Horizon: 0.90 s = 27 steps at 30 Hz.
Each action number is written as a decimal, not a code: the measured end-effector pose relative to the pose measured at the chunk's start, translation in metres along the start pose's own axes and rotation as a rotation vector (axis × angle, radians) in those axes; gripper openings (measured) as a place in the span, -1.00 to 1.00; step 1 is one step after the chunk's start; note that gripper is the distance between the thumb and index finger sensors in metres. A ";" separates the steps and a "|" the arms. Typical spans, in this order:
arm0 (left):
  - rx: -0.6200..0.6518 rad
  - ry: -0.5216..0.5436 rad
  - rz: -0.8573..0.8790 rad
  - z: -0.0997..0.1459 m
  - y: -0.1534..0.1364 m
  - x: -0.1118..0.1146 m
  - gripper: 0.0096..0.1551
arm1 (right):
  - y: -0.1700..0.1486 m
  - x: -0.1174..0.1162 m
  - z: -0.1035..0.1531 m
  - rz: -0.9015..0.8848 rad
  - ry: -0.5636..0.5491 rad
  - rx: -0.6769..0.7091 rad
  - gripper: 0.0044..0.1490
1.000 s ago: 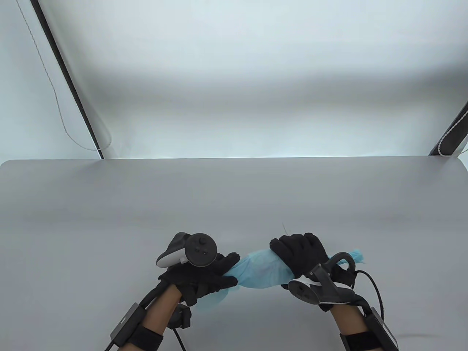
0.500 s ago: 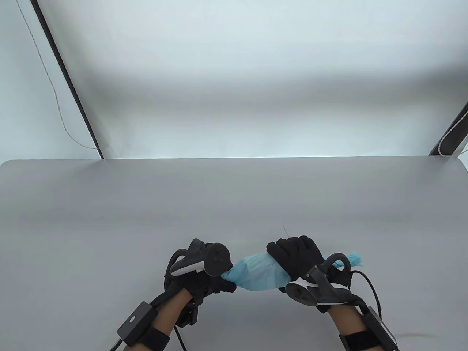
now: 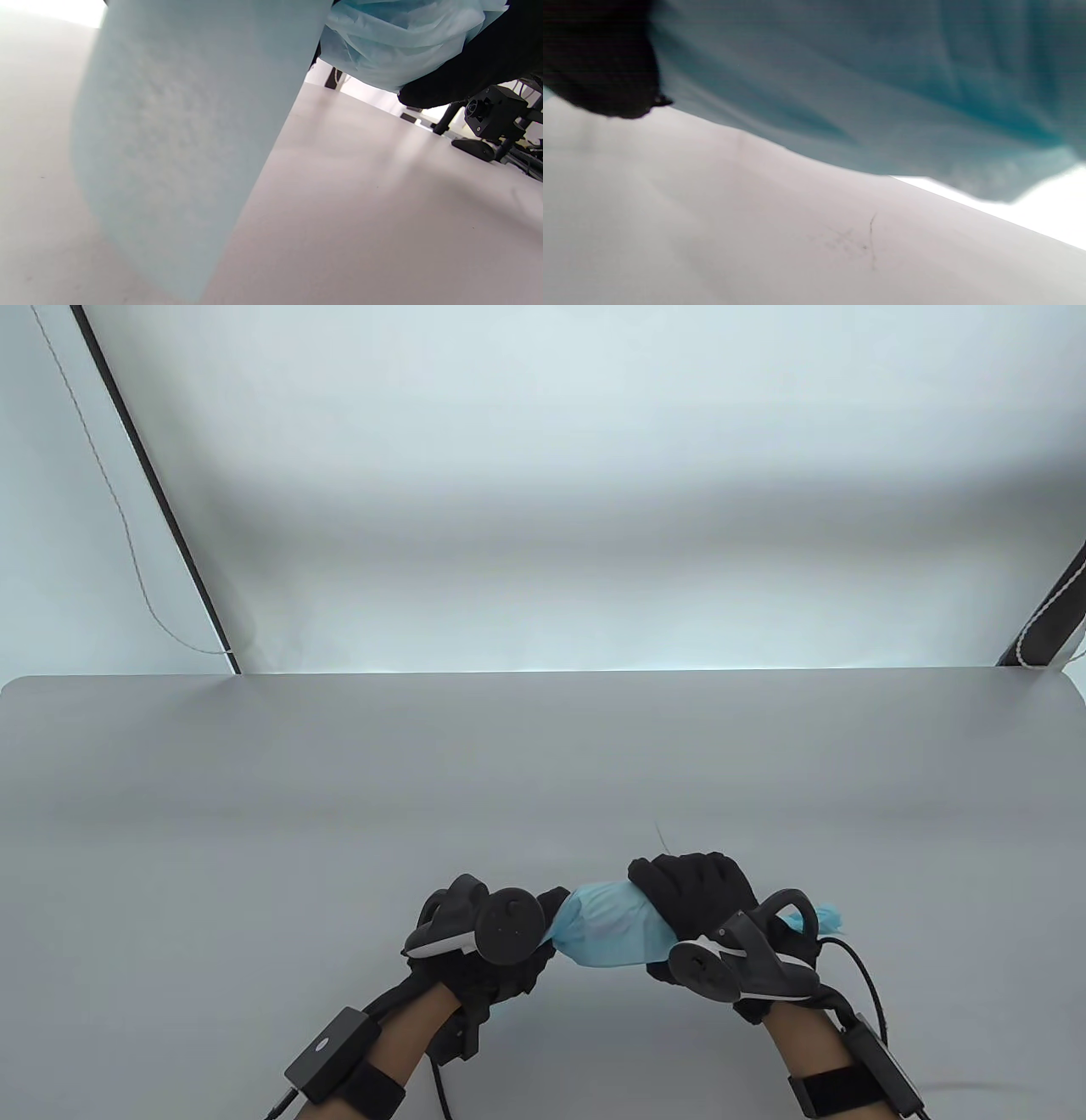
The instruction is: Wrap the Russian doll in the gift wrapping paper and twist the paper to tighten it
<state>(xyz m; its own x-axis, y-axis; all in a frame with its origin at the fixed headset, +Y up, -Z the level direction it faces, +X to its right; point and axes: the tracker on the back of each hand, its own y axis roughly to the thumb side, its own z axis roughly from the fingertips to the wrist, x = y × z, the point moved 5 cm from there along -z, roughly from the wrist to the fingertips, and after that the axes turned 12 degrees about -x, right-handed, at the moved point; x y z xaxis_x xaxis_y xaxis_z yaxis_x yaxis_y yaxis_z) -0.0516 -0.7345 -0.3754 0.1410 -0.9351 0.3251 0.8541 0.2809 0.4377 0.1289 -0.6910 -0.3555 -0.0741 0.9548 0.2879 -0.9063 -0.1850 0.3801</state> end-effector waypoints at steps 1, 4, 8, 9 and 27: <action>-0.012 -0.025 0.002 0.001 -0.003 0.000 -0.19 | -0.003 -0.001 0.000 0.003 0.003 -0.010 0.57; 0.018 -0.080 0.076 0.004 -0.008 -0.002 0.07 | -0.009 -0.002 -0.001 -0.006 0.009 -0.029 0.57; 0.019 -0.180 0.319 0.006 -0.019 -0.006 -0.15 | -0.015 -0.001 0.000 0.002 0.004 -0.036 0.57; 0.000 -0.217 0.428 0.004 -0.025 -0.007 -0.22 | -0.016 -0.001 0.000 -0.005 0.005 -0.024 0.56; -0.071 -0.457 0.310 0.005 -0.028 0.016 -0.15 | 0.000 0.019 0.008 -0.095 -0.074 0.074 0.56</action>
<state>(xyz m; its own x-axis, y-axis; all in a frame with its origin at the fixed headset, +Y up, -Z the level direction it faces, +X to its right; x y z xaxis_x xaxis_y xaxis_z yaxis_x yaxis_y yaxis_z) -0.0757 -0.7561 -0.3784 0.1730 -0.6178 0.7671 0.8412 0.4977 0.2111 0.1303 -0.6751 -0.3432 0.0439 0.9496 0.3102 -0.8744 -0.1136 0.4717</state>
